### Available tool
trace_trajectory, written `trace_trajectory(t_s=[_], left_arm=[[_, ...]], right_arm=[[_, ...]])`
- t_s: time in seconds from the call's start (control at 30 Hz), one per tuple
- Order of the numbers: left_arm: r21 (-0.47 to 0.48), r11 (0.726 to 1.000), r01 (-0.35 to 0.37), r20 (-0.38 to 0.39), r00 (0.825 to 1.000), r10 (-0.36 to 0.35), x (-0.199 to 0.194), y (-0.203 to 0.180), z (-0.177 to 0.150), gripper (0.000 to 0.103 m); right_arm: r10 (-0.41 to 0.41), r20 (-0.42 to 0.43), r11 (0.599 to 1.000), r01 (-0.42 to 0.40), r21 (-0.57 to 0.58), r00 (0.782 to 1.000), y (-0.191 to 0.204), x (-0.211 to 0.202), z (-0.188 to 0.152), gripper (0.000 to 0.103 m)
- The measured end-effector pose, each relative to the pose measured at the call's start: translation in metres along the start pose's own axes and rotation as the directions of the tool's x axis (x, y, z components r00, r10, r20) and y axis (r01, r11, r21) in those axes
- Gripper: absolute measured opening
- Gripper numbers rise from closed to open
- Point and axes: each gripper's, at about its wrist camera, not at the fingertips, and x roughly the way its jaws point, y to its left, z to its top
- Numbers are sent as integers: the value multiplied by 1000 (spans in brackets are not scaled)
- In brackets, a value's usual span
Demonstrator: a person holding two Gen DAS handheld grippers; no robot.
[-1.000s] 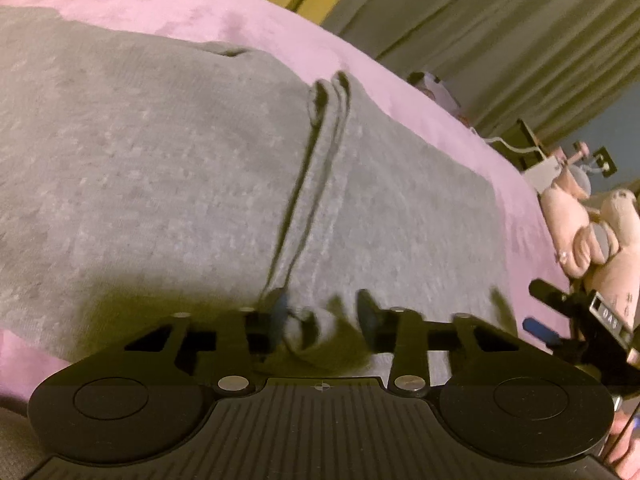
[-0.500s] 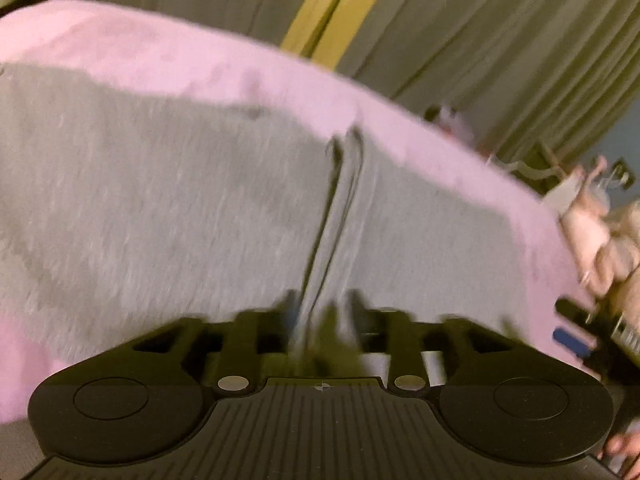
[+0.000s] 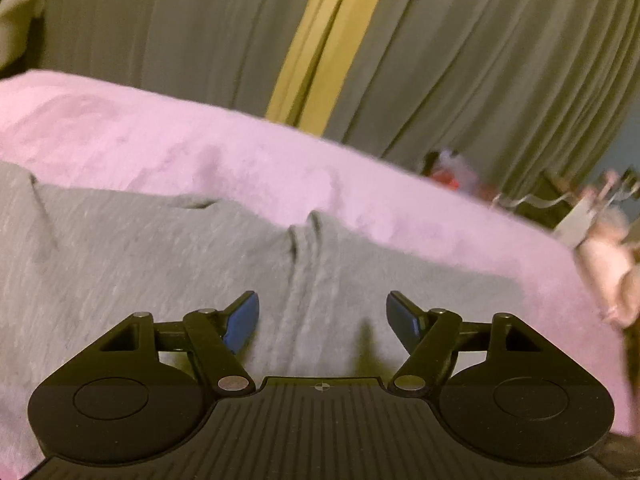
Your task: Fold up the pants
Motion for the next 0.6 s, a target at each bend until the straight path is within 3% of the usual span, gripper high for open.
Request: trace_trajectory(t_s=[0.1,0.2,0.33,0.6], left_arm=[[16,994,-109,-63,992,110,25,11,-5,79],[-32,996,-78,-72,995,75,34,28,-14,81],[49,992,-120,-45,991,122,29,17,-19,82],[-21,994,-104,-53,993,103,24,23,-18,82]], right_arm=[[16,-7,999,-16,36,1000,-6,2,1,55],[24,-9,999,-23,40,1000,-7,4,1,57],[23,-13,1000,-23,18,1000,-5,3,0,62],[31,-12,999,-31,27,999,-6,1,1,62]])
